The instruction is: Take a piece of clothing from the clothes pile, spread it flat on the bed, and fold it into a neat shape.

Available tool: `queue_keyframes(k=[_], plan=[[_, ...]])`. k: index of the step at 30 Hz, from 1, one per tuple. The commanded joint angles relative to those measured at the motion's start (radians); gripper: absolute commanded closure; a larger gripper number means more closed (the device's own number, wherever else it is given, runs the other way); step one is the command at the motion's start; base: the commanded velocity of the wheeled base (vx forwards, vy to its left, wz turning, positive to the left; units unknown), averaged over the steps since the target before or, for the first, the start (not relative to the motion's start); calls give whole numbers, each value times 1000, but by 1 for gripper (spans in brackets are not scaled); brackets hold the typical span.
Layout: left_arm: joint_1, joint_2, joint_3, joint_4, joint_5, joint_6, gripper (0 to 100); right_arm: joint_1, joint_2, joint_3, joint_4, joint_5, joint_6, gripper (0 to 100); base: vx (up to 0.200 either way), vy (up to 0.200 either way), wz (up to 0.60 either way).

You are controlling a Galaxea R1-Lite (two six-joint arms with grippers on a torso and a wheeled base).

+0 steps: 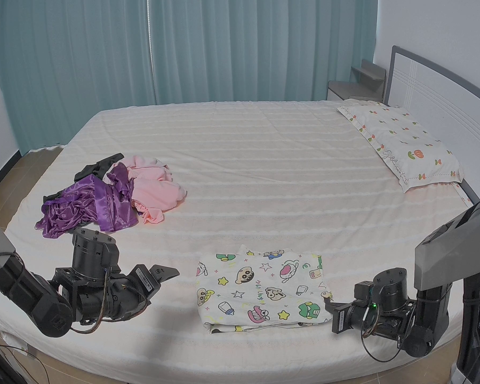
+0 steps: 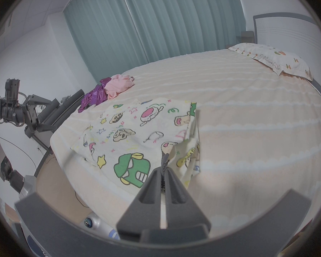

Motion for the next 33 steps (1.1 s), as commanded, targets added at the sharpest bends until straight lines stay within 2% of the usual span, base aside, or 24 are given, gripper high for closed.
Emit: queue_keyframes(k=[1, 14, 15, 22, 25, 29, 33], plan=[[-1, 2, 3, -1, -2, 1, 0, -1, 44, 57, -37, 0, 3, 100, 0, 0, 0], [1, 2, 8, -1, -20, -1, 0, -2, 51, 52, -37, 1, 6, 100, 0, 0, 0], [1, 2, 8, -1, -22, -1, 0, -2, 51, 54, -37, 1, 6, 0, 0, 0, 0], [1, 0, 8, -2, -25, -16, 0, -1, 28, 68, -37, -7, 45, 0, 0, 0, 0], [4, -7, 8, -2, -49, -42, 0, 2, -7, 77, -37, -43, 86, 0, 0, 0, 0], [11, -7, 8, -2, -71, -42, 0, 5, -38, 83, -37, -62, 97, 0, 0, 0, 0], [11, -9, 8, -2, -72, -42, 0, 5, -58, 83, -37, -65, 98, 0, 200, 0, 0]])
